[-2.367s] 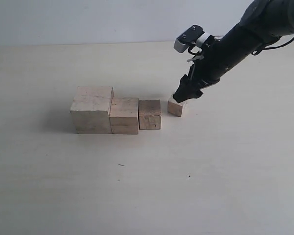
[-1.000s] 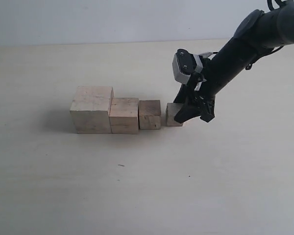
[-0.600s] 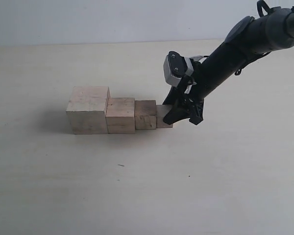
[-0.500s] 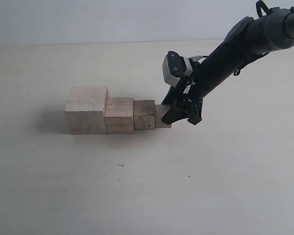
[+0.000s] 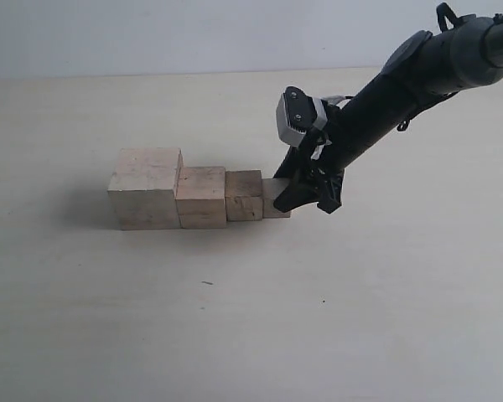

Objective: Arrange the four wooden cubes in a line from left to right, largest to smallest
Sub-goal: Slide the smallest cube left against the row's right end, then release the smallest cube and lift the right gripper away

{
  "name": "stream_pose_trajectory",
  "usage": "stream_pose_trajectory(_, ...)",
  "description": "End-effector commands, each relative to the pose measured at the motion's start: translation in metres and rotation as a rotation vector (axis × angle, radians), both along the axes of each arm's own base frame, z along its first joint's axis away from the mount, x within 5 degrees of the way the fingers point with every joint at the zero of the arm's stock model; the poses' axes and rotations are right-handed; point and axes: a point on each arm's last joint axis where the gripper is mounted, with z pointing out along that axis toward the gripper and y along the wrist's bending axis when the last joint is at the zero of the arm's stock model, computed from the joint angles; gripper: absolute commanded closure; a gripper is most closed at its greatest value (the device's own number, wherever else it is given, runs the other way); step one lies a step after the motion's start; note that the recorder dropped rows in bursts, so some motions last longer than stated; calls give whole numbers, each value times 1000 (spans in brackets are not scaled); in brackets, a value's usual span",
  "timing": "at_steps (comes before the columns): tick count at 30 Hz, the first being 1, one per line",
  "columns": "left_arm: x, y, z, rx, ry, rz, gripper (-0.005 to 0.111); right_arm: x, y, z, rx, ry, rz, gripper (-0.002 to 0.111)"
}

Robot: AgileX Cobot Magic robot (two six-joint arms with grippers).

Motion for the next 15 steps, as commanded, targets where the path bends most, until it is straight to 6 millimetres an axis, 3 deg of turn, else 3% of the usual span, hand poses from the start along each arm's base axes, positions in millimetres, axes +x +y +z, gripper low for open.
stream_pose_trajectory(1, 0, 0, 1, 5, -18, -7, 107, -4, 2, -9, -18, 22, 17, 70)
stream_pose_trajectory(7, 0, 0, 1, 5, -18, -7, 107, -3, 3, -2, 1, 30, -18, 37)
stream_pose_trajectory(15, 0, 0, 1, 5, -18, -7, 107, -1, 3, 20, 0, 2, -72, 33)
